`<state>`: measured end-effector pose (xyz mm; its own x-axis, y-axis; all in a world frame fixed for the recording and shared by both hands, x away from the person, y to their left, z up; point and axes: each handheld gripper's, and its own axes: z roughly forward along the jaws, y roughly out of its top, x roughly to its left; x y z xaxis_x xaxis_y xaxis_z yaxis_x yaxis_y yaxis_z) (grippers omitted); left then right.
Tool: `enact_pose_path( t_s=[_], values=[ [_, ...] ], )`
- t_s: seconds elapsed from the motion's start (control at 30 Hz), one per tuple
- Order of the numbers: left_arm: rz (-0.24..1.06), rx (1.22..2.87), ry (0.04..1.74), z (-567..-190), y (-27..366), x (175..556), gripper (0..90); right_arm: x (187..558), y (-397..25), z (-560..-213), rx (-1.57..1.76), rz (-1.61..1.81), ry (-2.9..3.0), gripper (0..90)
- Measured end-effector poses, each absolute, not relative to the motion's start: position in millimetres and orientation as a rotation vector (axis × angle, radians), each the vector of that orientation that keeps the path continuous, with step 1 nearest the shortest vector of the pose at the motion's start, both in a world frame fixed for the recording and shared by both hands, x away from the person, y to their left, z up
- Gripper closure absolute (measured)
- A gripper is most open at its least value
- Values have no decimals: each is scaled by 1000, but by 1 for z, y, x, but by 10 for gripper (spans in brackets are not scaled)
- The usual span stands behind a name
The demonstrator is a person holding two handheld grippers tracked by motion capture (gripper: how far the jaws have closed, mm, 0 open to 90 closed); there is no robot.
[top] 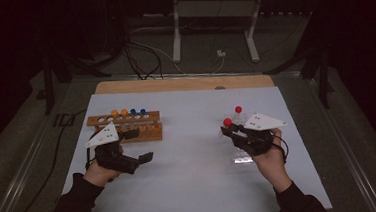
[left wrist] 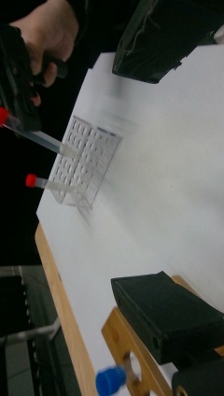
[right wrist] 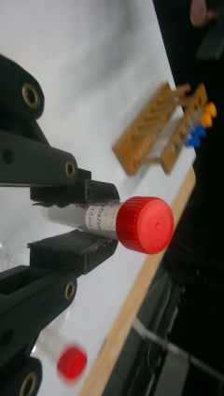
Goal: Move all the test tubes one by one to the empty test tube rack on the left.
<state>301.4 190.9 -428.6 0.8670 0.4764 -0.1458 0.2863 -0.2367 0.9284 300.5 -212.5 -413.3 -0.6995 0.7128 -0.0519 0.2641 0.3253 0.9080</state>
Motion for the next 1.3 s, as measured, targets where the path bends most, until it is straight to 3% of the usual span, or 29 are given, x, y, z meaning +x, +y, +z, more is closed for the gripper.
enact_pose_path(
  t_s=[0.87,1.13,1.3],
  values=[
    [121,1874,440,-419,132,292,57,280,-152,-438,709,1386,2393,749],
    [97,1891,398,-422,113,294,170,276,-144,-440,678,1387,2429,749],
    [92,1892,385,-423,104,296,298,275,-143,-441,673,1387,2436,749]
  ],
)
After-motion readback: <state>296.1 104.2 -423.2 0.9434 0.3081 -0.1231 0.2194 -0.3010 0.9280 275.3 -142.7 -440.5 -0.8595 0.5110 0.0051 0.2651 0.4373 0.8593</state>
